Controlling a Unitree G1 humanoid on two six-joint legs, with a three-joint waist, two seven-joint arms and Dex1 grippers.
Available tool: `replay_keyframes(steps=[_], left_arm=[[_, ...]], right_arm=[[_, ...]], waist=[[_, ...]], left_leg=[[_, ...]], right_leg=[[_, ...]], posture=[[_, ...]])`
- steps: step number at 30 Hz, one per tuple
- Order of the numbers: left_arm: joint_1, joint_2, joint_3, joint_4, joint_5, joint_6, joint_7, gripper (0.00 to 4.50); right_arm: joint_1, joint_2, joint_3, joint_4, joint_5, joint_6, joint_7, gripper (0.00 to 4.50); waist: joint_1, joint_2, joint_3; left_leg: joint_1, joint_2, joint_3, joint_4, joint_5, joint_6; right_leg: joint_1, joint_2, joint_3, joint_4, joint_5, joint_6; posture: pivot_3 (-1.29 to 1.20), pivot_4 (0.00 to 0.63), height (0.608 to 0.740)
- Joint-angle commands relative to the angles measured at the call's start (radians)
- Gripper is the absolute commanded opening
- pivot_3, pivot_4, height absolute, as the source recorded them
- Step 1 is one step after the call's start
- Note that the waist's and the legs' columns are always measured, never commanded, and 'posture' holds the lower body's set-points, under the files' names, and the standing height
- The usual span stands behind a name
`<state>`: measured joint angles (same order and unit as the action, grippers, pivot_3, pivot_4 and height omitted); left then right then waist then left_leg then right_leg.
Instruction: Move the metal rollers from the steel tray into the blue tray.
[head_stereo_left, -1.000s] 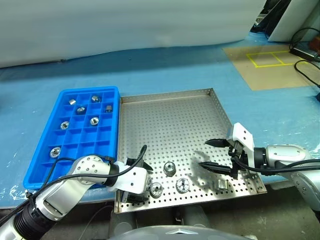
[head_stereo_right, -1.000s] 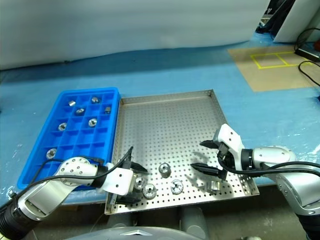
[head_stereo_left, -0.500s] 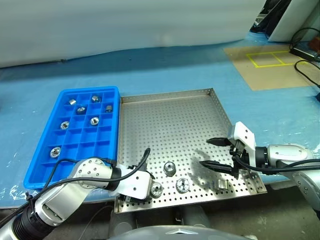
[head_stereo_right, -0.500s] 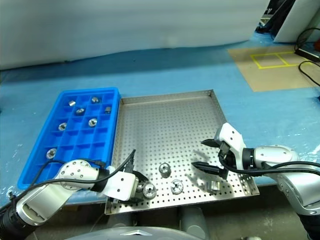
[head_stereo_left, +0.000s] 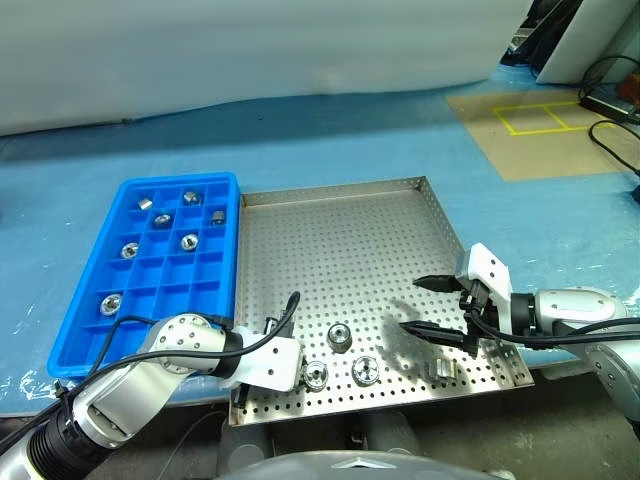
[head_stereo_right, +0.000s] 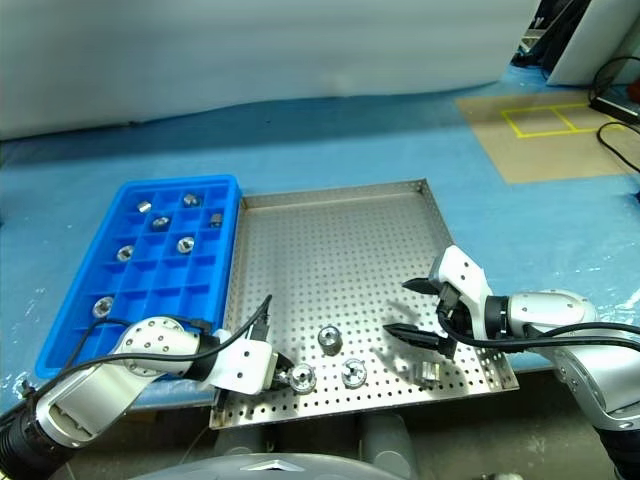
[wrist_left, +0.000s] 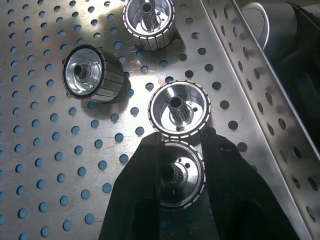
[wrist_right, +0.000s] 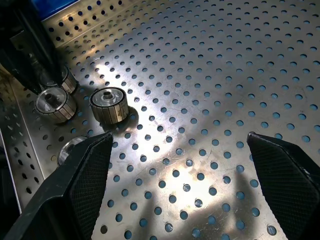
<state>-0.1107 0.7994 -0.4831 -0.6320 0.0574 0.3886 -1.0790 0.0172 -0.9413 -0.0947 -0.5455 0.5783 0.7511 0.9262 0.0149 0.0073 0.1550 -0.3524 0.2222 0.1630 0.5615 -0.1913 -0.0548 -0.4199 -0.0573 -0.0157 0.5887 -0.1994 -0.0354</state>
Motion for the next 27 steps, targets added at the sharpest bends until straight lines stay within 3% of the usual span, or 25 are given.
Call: replay_keyframes(steps=[1,7,11,13,16,21,27], left_arm=[[-0.026,-0.006,-0.005,0.006,0.001,0.011,-0.004,1.38],[-0.058,-0.046,0.022,0.008,0.009,0.018,0.049,1.38],[-0.104,-0.143,0.097,-0.041,-0.11,0.116,0.083,1.38],[-0.193,-0.202,0.13,0.071,-0.153,0.131,0.086,1.38],[-0.26,-0.217,0.135,0.267,-0.136,0.018,0.079,1.38],[-0.223,-0.173,0.166,0.511,-0.11,-0.245,0.066,1.38],[-0.108,-0.154,0.211,0.549,-0.196,-0.389,0.012,1.38]], right_arm=[[-0.011,-0.012,-0.019,-0.014,0.0,-0.014,0.008,4.5],[-0.018,-0.008,-0.018,-0.005,-0.006,-0.017,0.011,4.5],[-0.025,0.001,-0.025,0.0,0.007,-0.007,0.008,4.5],[-0.031,0.006,-0.029,0.0,0.019,0.002,0.007,4.5],[-0.047,0.008,-0.025,0.004,0.019,-0.004,0.009,4.5],[-0.081,0.014,-0.008,0.021,0.018,-0.005,0.008,4.5],[-0.115,0.063,-0.015,0.027,0.098,0.055,0.002,4.5]], waist=[[-0.001,0.0,0.0],[-0.001,0.0,0.0],[-0.001,0.0,0.0],[0.004,0.0,0.0],[0.003,0.0,0.0],[-0.013,0.001,-0.001],[0.001,0.001,-0.001]], left_leg=[[0.0,0.0,0.0,0.0,0.0,0.0],[0.0,0.0,0.0,0.0,0.0,0.0],[0.0,0.0,0.0,0.001,0.0,0.0],[0.0,0.0,0.0,0.001,0.0,0.0],[0.001,0.0,0.0,0.002,0.0,0.0],[-0.004,0.0,0.0,0.0,0.0,0.0],[-0.008,0.0,-0.001,0.001,-0.001,0.003]], right_leg=[[0.0,0.0,0.0,0.0,0.0,0.0],[0.0,0.0,0.0,0.0,0.0,0.0],[0.0,0.0,0.0,0.0,0.0,0.0],[0.001,0.0,0.0,0.001,0.0,0.0],[0.002,0.0,0.0,0.001,0.0,0.0],[-0.001,0.001,0.002,0.0,0.0,0.0],[-0.005,0.0,-0.001,0.0,0.004,-0.007]], posture=[[-0.19,0.15,0.74],[-0.18,0.15,0.74],[-0.18,0.15,0.74],[-0.18,0.15,0.74],[-0.17,0.15,0.74],[-0.16,0.15,0.74],[-0.16,0.15,0.74]])
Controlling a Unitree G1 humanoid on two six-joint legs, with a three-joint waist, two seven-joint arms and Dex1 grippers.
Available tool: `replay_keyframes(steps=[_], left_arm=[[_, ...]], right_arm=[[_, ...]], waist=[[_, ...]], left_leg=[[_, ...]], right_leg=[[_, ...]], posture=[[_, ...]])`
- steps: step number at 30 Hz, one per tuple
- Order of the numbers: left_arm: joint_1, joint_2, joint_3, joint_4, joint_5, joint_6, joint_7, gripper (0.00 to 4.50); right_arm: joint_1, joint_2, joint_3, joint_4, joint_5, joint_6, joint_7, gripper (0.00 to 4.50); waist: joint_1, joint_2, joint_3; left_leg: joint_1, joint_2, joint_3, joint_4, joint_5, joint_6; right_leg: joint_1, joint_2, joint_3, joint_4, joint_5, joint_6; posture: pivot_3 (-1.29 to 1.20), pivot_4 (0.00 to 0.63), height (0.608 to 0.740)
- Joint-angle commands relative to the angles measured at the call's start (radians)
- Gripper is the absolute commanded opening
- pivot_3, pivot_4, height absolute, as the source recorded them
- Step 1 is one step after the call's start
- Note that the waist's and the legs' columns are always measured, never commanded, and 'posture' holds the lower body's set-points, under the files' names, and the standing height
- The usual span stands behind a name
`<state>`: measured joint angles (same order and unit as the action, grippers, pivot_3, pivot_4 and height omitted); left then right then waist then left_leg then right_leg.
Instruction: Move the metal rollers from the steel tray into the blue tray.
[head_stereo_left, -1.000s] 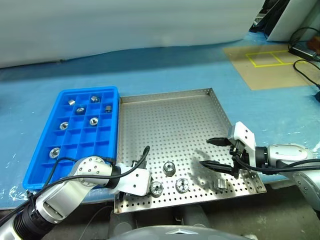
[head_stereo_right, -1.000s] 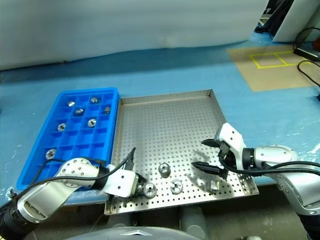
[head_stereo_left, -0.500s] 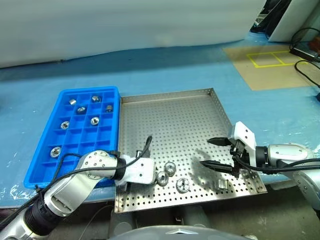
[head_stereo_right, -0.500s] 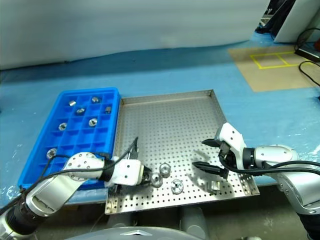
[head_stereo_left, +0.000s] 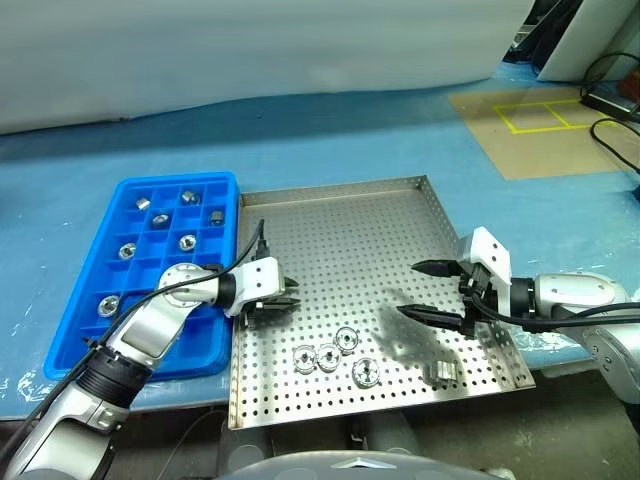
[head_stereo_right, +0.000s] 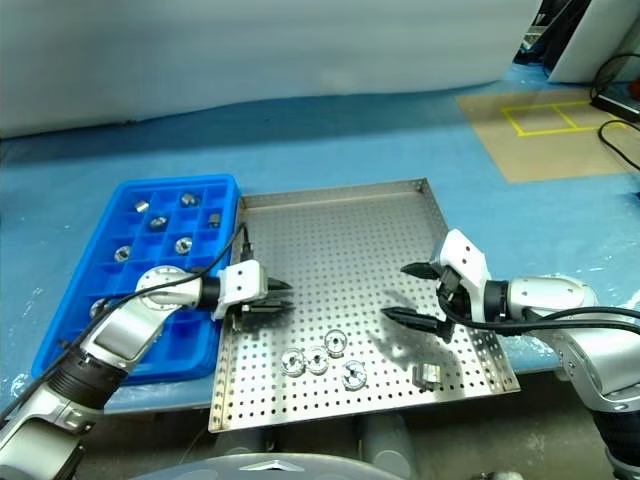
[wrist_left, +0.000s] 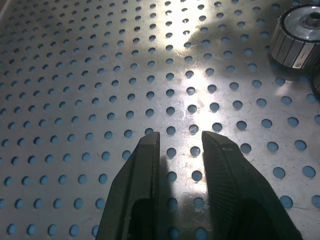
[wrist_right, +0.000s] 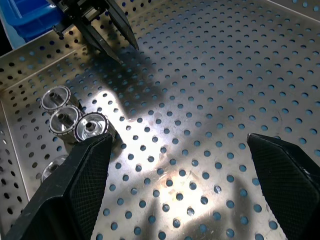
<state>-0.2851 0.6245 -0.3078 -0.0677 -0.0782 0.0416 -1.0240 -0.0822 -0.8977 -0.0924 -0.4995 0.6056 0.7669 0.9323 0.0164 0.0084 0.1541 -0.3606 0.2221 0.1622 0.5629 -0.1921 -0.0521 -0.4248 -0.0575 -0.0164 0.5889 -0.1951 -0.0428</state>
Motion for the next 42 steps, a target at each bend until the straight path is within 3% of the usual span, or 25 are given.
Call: replay_keyframes(steps=[1,6,10,14,22,25,26,27,28,29,30,31,32,33,34,36,39,42], left_arm=[[0.103,0.032,0.046,-0.049,-0.099,-0.039,-0.073,1.38],[0.225,0.092,0.076,-0.124,-0.205,-0.04,-0.174,1.38],[0.254,0.115,0.06,0.039,-0.108,-0.224,-0.193,1.38],[0.237,0.088,0.053,0.158,-0.079,-0.328,-0.181,1.38],[0.238,0.02,0.02,0.418,-0.012,-0.593,-0.163,1.38],[0.216,0.011,0.032,0.461,-0.011,-0.639,-0.147,1.38],[0.202,0.006,0.037,0.468,-0.022,-0.64,-0.149,1.38],[0.189,0.004,0.041,0.474,-0.033,-0.638,-0.154,1.38],[0.212,0.01,0.044,0.416,-0.046,-0.619,-0.147,1.38],[0.236,0.066,0.05,0.084,-0.109,-0.401,-0.094,1.38],[0.22,0.119,0.053,-0.228,-0.184,-0.165,-0.024,1.38],[0.194,0.152,0.054,-0.452,-0.241,0.024,0.034,1.38],[0.169,0.17,0.056,-0.586,-0.276,0.158,0.075,1.38],[0.145,0.167,0.056,-0.641,-0.29,0.242,0.106,1.38],[0.128,0.162,0.055,-0.677,-0.299,0.311,0.131,1.38],[0.097,0.152,0.055,-0.729,-0.325,0.421,0.176,1.38],[0.063,0.143,0.065,-0.75,-0.353,0.512,0.208,1.38],[0.038,0.143,0.074,-0.74,-0.36,0.543,0.202,1.38]], right_arm=[[-0.018,0.025,-0.02,-0.036,0.102,0.066,-0.002,4.5],[0.049,-0.004,-0.004,-0.185,0.224,0.14,0.039,4.5],[0.158,-0.044,0.001,-0.317,0.19,0.085,0.046,4.5],[0.184,-0.054,0.026,-0.308,0.11,0.009,0.04,4.5],[0.079,-0.028,0.048,-0.19,0.012,-0.082,0.023,4.5],[0.062,-0.028,0.054,-0.172,0.02,-0.077,0.034,4.5],[0.13,-0.044,-0.025,-0.221,0.055,-0.07,0.053,4.5],[0.211,-0.049,-0.088,-0.267,0.066,-0.08,0.067,4.5],[0.125,0.059,0.086,-0.105,-0.063,-0.152,0.026,4.5],[0.046,0.153,0.226,0.03,-0.167,-0.202,-0.004,4.5],[-0.032,0.227,0.329,0.128,-0.236,-0.223,-0.032,4.5],[-0.09,0.277,0.374,0.171,-0.263,-0.207,-0.058,4.5],[-0.108,0.296,0.369,0.175,-0.262,-0.189,-0.066,4.5],[-0.126,0.315,0.352,0.17,-0.246,-0.154,-0.08,4.5],[-0.137,0.331,0.332,0.17,-0.234,-0.129,-0.097,4.5],[-0.171,0.377,0.271,0.145,-0.169,-0.014,-0.16,4.5],[-0.215,0.443,0.167,0.126,-0.055,0.136,-0.232,4.5],[-0.191,0.427,0.132,0.078,-0.008,0.186,-0.23,4.5]], waist=[[-0.002,0.0,0.0],[0.002,0.002,-0.001],[0.009,0.002,-0.001],[0.004,0.005,-0.005],[-0.004,0.024,-0.016],[-0.02,0.031,-0.017],[-0.031,0.049,-0.013],[-0.025,0.066,-0.007],[-0.016,0.056,-0.007],[-0.004,-0.004,-0.023],[0.001,-0.028,-0.026],[0.009,-0.013,-0.011],[0.016,0.001,-0.005],[0.028,0.01,0.0],[0.03,0.012,-0.001],[0.023,0.017,-0.004],[0.009,0.012,-0.004],[0.006,0.01,-0.004]], left_leg=[[0.0,0.0,0.0,0.0,0.0,0.0],[0.006,0.001,0.002,-0.002,0.0,-0.002],[0.011,0.001,0.002,-0.003,0.0,-0.002],[0.015,0.0,0.003,-0.003,0.0,-0.002],[0.02,-0.017,-0.015,-0.003,0.0,-0.002],[0.027,-0.018,-0.017,-0.002,-0.004,0.004],[0.031,-0.016,-0.021,-0.003,-0.006,0.008],[0.032,-0.006,-0.031,-0.004,-0.009,0.011],[0.027,0.011,-0.042,-0.013,-0.011,0.011],[0.023,0.011,-0.033,-0.011,-0.011,0.011],[0.025,0.006,0.004,-0.001,-0.007,0.005],[0.009,0.003,0.002,0.037,-0.008,-0.006],[-0.008,-0.001,-0.035,0.089,-0.015,-0.011],[-0.031,-0.022,-0.072,0.103,-0.024,-0.014],[-0.04,-0.024,-0.071,0.081,-0.018,-0.009],[-0.043,-0.032,-0.046,0.034,0.016,0.004],[-0.04,-0.032,-0.036,0.016,0.021,0.01],[-0.043,-0.027,-0.037,0.012,0.022,0.012]], right_leg=[[0.0,0.0,0.0,0.0,0.0,0.0],[0.001,0.001,0.001,0.001,-0.001,0.0],[0.006,0.0,0.001,0.0,-0.005,0.008],[0.01,0.0,0.004,0.0,-0.006,0.009],[0.006,-0.003,0.003,-0.01,-0.007,0.012],[0.01,-0.009,-0.021,-0.027,-0.008,0.013],[0.015,-0.017,-0.047,-0.045,-0.008,0.014],[0.033,-0.02,-0.085,-0.075,-0.006,0.016],[0.061,-0.031,-0.12,-0.053,-0.037,0.029],[0.058,-0.048,-0.101,0.043,-0.066,0.02],[0.074,-0.049,-0.032,0.129,-0.107,0.022],[0.068,-0.034,-0.008,0.155,-0.193,0.023],[0.051,-0.033,-0.02,0.164,-0.195,0.018],[0.045,-0.032,-0.031,0.162,-0.194,0.018],[0.037,-0.032,-0.033,0.152,-0.189,0.018],[0.038,-0.023,-0.013,0.114,-0.139,0.009],[0.045,-0.016,-0.004,0.081,-0.122,0.014],[0.051,-0.011,-0.007,0.065,-0.115,0.019]], posture=[[-0.16,0.15,0.74],[-0.16,0.15,0.74],[-0.14,0.15,0.74],[-0.13,0.15,0.74],[-0.13,0.15,0.74],[-0.13,0.15,0.74],[-0.13,0.15,0.74],[-0.14,0.15,0.74],[-0.14,0.15,0.74],[-0.14,0.15,0.74],[-0.14,0.15,0.74],[-0.14,0.15,0.74],[-0.14,0.15,0.74],[-0.14,0.15,0.74],[-0.15,0.15,0.74],[-0.16,0.15,0.74],[-0.17,0.15,0.74],[-0.18,0.15,0.74]])
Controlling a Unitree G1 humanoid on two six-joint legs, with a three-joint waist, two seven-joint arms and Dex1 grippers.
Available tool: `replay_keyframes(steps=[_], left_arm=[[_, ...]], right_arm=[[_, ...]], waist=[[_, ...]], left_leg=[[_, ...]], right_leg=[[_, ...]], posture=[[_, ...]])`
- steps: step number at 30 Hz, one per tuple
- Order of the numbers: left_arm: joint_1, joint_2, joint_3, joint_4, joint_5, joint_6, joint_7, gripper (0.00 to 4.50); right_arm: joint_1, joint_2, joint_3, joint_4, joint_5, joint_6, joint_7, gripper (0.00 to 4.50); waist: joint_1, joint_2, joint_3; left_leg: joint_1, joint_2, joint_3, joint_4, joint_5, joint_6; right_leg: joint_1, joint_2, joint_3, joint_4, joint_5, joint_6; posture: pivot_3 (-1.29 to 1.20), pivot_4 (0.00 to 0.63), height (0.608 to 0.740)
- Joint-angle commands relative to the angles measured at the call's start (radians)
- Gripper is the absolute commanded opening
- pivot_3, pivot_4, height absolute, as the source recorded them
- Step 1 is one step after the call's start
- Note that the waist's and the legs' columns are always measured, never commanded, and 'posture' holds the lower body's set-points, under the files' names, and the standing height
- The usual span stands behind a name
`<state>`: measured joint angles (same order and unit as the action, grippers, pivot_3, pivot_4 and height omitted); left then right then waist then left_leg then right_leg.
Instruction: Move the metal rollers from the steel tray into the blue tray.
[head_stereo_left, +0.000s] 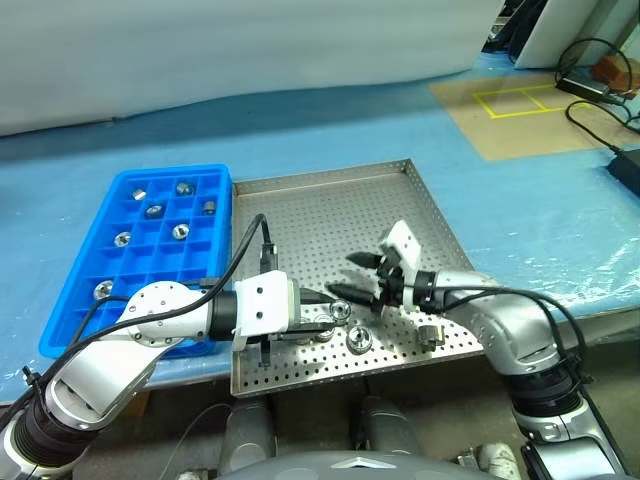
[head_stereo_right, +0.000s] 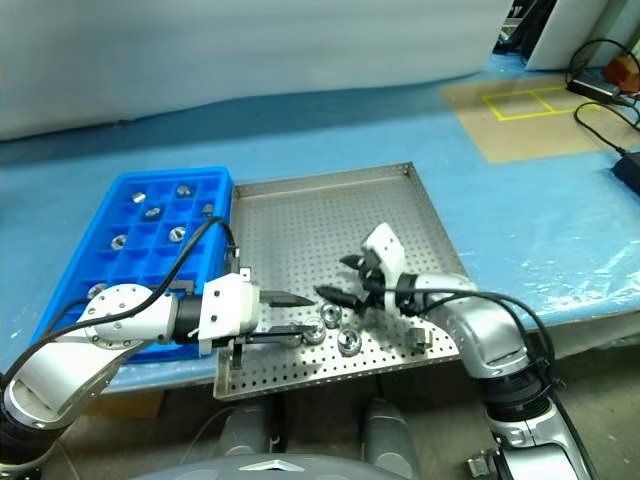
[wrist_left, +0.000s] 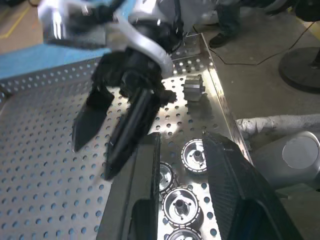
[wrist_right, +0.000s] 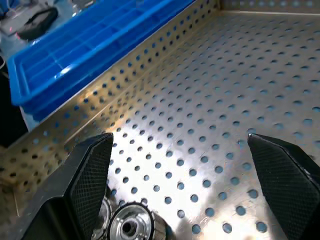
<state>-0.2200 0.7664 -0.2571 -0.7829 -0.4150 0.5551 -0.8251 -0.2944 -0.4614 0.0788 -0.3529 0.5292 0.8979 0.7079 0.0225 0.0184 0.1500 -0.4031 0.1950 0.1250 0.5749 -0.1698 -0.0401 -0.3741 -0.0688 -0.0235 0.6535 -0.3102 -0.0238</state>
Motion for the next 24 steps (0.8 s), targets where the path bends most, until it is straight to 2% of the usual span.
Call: replay_keyframes(steps=[1,7,10,15,19,20,23,24], left_arm=[[-0.034,0.0,0.026,-0.019,-0.026,0.035,0.0,1.38],[-0.062,-0.01,0.047,0.045,-0.022,0.02,-0.016,1.38],[-0.065,-0.013,0.054,0.074,-0.01,0.008,-0.018,1.38],[-0.059,-0.048,0.121,0.148,0.035,0.022,0.087,1.38],[-0.197,-0.169,0.065,0.481,0.213,-0.065,0.235,1.38],[-0.195,-0.187,0.078,0.525,0.24,-0.097,0.265,1.38],[-0.119,-0.259,0.19,0.545,0.233,-0.123,0.371,1.38],[-0.099,-0.299,0.244,0.546,0.175,-0.084,0.385,1.38]], right_arm=[[0.029,-0.014,-0.042,-0.079,0.076,0.063,-0.007,4.5],[0.103,-0.088,-0.052,-0.146,0.166,0.118,0.062,4.5],[0.091,-0.117,-0.078,-0.107,0.141,0.081,0.054,4.5],[0.072,-0.18,-0.086,0.019,-0.057,-0.172,0.024,4.5],[0.136,-0.233,-0.039,0.058,-0.272,-0.456,-0.015,4.5],[0.15,-0.229,-0.048,0.044,-0.248,-0.445,0.002,4.5],[0.13,-0.168,-0.158,-0.016,0.041,-0.16,0.022,4.5],[0.106,-0.149,-0.196,-0.016,0.125,-0.084,0.012,4.5]], waist=[[0.0,0.0,0.0],[0.001,0.0,0.0],[-0.002,0.0,0.0],[-0.003,0.0,0.0],[0.014,0.0,0.001],[0.013,0.0,0.001],[-0.011,-0.001,0.001],[-0.016,-0.001,0.001]], left_leg=[[0.001,0.001,0.0,0.0,0.0,0.0],[0.002,0.006,0.0,-0.004,-0.004,-0.005],[0.005,0.01,-0.001,-0.005,-0.007,-0.011],[0.01,0.01,0.0,-0.005,-0.007,-0.012],[0.017,0.01,0.001,-0.004,-0.007,-0.013],[0.018,0.011,0.001,-0.004,-0.007,-0.013],[0.018,0.01,0.002,-0.003,-0.008,-0.01],[0.017,0.009,0.002,-0.003,-0.009,-0.008]], right_leg=[[0.003,0.001,0.0,-0.004,0.001,0.001],[0.006,0.009,0.001,-0.013,0.002,0.002],[0.008,0.012,0.001,-0.013,0.002,0.002],[0.011,0.012,0.002,-0.013,0.003,0.0],[0.019,0.011,0.001,-0.013,0.004,0.0],[0.02,0.012,0.002,-0.013,0.004,0.0],[0.019,0.012,0.005,-0.015,0.005,0.001],[0.019,0.012,0.005,-0.015,0.006,0.001]], posture=[[-0.18,0.15,0.74],[-0.18,0.15,0.74],[-0.18,0.15,0.74],[-0.18,0.15,0.74],[-0.18,0.15,0.74],[-0.18,0.15,0.74],[-0.18,0.15,0.74],[-0.18,0.15,0.74]])
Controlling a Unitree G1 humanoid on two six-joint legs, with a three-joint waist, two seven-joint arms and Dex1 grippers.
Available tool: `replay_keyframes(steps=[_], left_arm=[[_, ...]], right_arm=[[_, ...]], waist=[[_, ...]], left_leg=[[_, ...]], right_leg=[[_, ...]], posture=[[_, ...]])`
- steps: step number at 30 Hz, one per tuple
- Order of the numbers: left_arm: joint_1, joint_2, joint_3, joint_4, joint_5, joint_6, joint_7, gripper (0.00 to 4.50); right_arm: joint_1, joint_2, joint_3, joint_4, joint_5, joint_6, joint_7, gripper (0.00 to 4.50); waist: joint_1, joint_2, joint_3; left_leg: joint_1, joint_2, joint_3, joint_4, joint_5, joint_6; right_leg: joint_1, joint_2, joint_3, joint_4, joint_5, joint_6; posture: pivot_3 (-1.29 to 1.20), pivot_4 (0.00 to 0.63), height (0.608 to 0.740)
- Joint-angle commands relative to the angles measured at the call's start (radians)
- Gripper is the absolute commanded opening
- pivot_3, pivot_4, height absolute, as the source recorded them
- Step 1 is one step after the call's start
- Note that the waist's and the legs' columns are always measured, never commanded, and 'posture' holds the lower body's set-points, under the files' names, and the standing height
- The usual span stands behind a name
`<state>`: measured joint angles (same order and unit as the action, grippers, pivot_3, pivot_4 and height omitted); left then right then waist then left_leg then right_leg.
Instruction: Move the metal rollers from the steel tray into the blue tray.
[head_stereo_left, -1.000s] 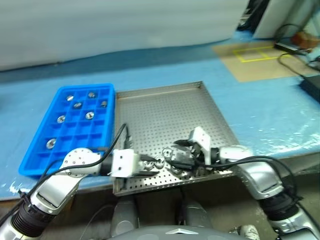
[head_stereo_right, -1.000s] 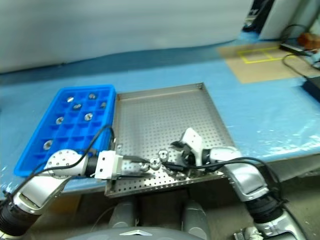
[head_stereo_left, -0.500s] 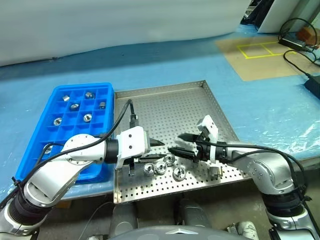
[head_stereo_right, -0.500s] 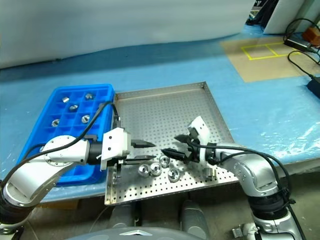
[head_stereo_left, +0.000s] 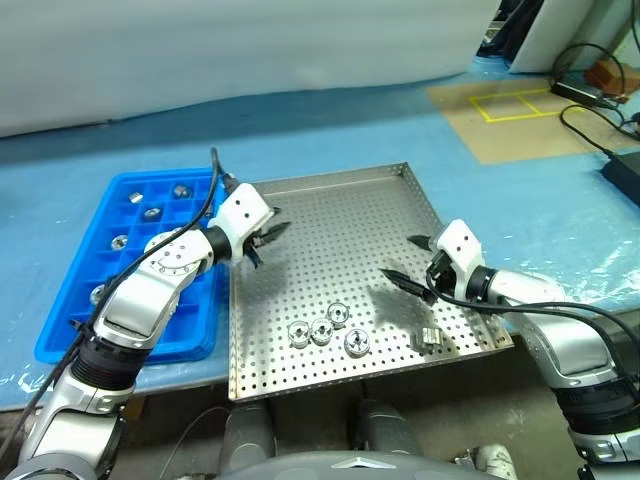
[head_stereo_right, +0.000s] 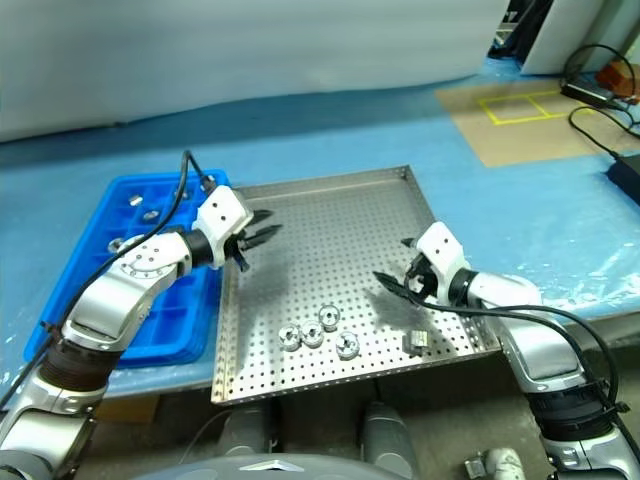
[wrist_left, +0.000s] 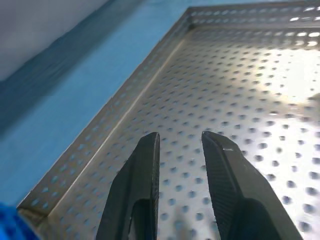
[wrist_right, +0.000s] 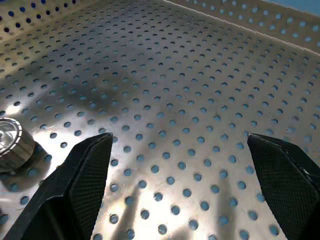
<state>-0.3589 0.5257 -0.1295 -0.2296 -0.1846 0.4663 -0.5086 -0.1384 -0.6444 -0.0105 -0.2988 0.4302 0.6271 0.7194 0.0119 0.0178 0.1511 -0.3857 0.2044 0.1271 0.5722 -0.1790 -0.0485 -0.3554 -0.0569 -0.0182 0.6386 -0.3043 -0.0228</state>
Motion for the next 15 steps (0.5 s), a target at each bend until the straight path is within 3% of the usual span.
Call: replay_keyframes(steps=[1,3,6,9,11,13,15], left_arm=[[0.045,-0.119,0.194,0.007,-0.143,0.051,0.097,1.38],[0.031,-0.225,0.326,0.045,-0.27,0.12,0.171,1.38],[-0.006,-0.309,0.412,0.115,-0.314,0.14,0.258,1.38],[-0.088,-0.361,0.491,0.25,-0.299,0.073,0.381,1.38],[-0.092,-0.316,0.404,0.293,-0.158,-0.086,0.355,1.38],[-0.056,-0.159,0.15,0.349,0.228,-0.453,0.372,1.38],[-0.034,0.012,-0.061,0.425,0.568,-0.819,0.445,1.38]], right_arm=[[-0.09,0.062,-0.145,-0.052,0.285,0.239,-0.03,4.5],[-0.176,0.125,-0.221,0.005,0.374,0.318,-0.117,4.5],[-0.337,0.247,-0.304,0.161,0.253,0.236,-0.397,4.5],[-0.315,0.093,0.025,0.175,-0.267,-0.22,-0.435,4.5],[-0.283,0.01,0.167,0.189,-0.511,-0.562,-0.447,4.5],[-0.272,-0.085,0.285,0.222,-0.774,-0.903,-0.533,4.5],[-0.272,-0.087,0.296,0.27,-0.852,-1.014,-0.609,4.5]], waist=[[-0.007,0.0,0.0],[-0.007,0.0,0.0],[0.003,-0.001,0.0],[0.032,-0.001,0.001],[0.034,-0.004,0.002],[0.033,-0.005,0.003],[0.032,-0.006,0.004]], left_leg=[[0.0,0.0,0.0,0.0,0.0,0.001],[-0.001,0.0,0.0,0.0,0.001,0.002],[0.0,0.001,-0.001,-0.001,0.0,-0.002],[-0.001,0.001,0.0,-0.001,0.001,-0.003],[-0.003,0.001,-0.001,-0.001,0.001,-0.003],[-0.006,0.001,-0.002,-0.001,0.001,-0.002],[-0.016,0.001,-0.006,0.003,0.002,-0.001]], right_leg=[[0.0,0.0,0.0,0.0,0.0,0.0],[-0.001,0.001,-0.001,0.001,0.0,-0.001],[-0.001,0.001,-0.002,0.002,0.001,-0.004],[0.0,0.0,-0.003,0.001,0.0,-0.004],[0.001,0.0,-0.005,-0.002,0.001,-0.002],[-0.001,0.0,-0.005,-0.004,0.002,-0.001],[-0.007,0.003,-0.005,-0.006,0.003,0.002]], posture=[[-0.18,0.15,0.74],[-0.17,0.15,0.74],[-0.16,0.15,0.74],[-0.16,0.15,0.74],[-0.15,0.15,0.74],[-0.15,0.15,0.74],[-0.14,0.15,0.74]])
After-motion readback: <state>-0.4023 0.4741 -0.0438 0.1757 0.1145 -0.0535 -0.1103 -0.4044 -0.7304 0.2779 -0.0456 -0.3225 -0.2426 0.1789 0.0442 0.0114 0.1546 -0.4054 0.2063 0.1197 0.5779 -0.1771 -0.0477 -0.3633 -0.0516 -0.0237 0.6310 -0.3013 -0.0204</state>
